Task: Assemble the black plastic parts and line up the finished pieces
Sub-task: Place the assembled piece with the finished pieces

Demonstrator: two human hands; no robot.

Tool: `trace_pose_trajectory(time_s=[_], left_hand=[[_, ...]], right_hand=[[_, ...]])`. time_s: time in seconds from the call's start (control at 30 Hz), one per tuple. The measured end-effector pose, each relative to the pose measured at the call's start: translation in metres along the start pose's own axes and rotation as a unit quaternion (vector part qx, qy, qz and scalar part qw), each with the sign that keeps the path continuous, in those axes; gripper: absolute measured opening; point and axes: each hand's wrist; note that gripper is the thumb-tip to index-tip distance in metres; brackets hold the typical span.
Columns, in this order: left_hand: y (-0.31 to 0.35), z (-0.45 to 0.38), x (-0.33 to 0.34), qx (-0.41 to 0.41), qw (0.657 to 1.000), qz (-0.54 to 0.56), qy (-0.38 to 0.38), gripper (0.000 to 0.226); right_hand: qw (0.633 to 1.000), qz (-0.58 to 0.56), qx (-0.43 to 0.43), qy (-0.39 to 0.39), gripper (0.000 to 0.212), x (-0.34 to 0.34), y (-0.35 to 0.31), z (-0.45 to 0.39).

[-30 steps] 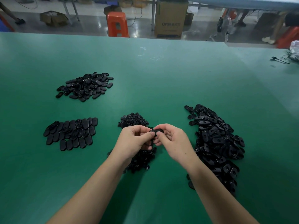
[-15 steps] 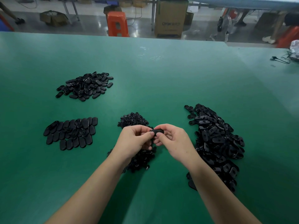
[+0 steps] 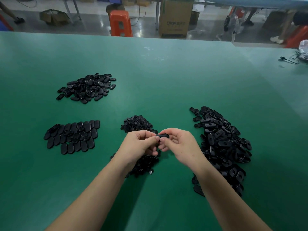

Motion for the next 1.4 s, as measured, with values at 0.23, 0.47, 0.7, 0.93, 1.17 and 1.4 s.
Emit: trace_pose_trajectory(time_s=[0.23,0.47,0.7,0.93,1.17,1.4], left_hand=[[0.0,0.001,-0.001,0.005,0.999,-0.034,0.001,0.008],[0.002,0.004,-0.001,0.026,0.997,-0.064,0.02,0.007],[0.002,0.004,0.0,0.042,0.994,-0.097,0.031,0.01],[-0.003,0.004,0.001,0.067,0.979,-0.184,0.064,0.01],[-0.003,0.006,0.007,0.076,0.982,-0.152,0.077,0.008],[-0.001,0.007,0.008,0.066,0.993,-0.073,0.061,0.005]], right_hand=[[1.0,-0.008,0.013,-0.002,0.03,0.001,0.003,0.0],[1.0,0.024,0.016,-0.011,0.029,0.002,0.001,-0.002],[1.0,-0.008,0.027,-0.005,0.024,0.004,-0.001,-0.001],[0.999,-0.005,0.036,0.01,0.025,0.008,-0.002,0.001],[0.995,-0.083,0.05,0.027,0.015,0.01,-0.005,0.003],[0.992,-0.116,0.047,0.025,0.022,0.011,-0.006,0.004]])
Point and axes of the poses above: each hand's wrist, its own z-axis away from the middle knuckle, its own x-axis out of the palm, y = z × x, and after that the axes turned 7 degrees about -z, right-handed
